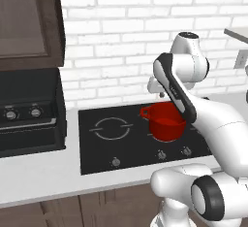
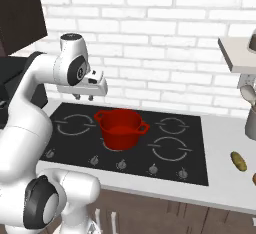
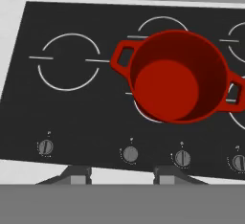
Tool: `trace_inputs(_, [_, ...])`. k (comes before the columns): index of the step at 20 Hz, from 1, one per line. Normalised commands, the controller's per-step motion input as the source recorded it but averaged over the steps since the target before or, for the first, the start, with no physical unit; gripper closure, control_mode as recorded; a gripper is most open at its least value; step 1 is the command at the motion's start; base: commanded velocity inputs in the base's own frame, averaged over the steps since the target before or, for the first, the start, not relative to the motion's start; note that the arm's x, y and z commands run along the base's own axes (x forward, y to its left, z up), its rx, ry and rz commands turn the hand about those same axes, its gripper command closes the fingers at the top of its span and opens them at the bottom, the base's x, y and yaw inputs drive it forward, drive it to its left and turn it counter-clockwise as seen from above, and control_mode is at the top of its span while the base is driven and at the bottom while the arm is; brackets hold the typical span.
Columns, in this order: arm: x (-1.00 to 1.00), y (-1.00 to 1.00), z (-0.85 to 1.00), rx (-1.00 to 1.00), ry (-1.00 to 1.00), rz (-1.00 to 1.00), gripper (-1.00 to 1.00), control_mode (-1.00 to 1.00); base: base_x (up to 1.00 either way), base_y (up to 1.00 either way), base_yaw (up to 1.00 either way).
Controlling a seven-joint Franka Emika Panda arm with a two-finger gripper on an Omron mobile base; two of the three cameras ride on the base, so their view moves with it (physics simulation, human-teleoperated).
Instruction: Put the onion and potato in the pot. Retrieve the spatula and lightly stir the vegetables in the pot.
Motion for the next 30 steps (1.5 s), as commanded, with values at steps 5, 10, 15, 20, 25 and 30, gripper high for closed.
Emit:
trace_inputs(5, [0.00, 0.00, 0.00, 0.00, 0.00, 0.00, -1.00, 1.00, 0.00, -0.10, 0.00])
trace_inputs(10, [0.00, 0.00, 0.00, 0.00, 0.00, 0.00, -1.00, 1.00, 0.00, -0.63, 0.00])
trace_inputs(15, [0.00, 0.00, 0.00, 0.00, 0.00, 0.00, -1.00, 1.00, 0.04, -0.65, 0.00])
trace_inputs(20, [0.00, 0.00, 0.00, 0.00, 0.00, 0.00, -1.00, 1.00, 0.06, -0.65, 0.00])
trace_inputs(25, [0.00, 0.00, 0.00, 0.00, 0.00, 0.00, -1.00, 1.00, 0.07, -0.63, 0.00])
trace_inputs(30, [0.00, 0.00, 0.00, 0.00, 0.00, 0.00, -1.00, 1.00, 0.30, -0.45, 0.00])
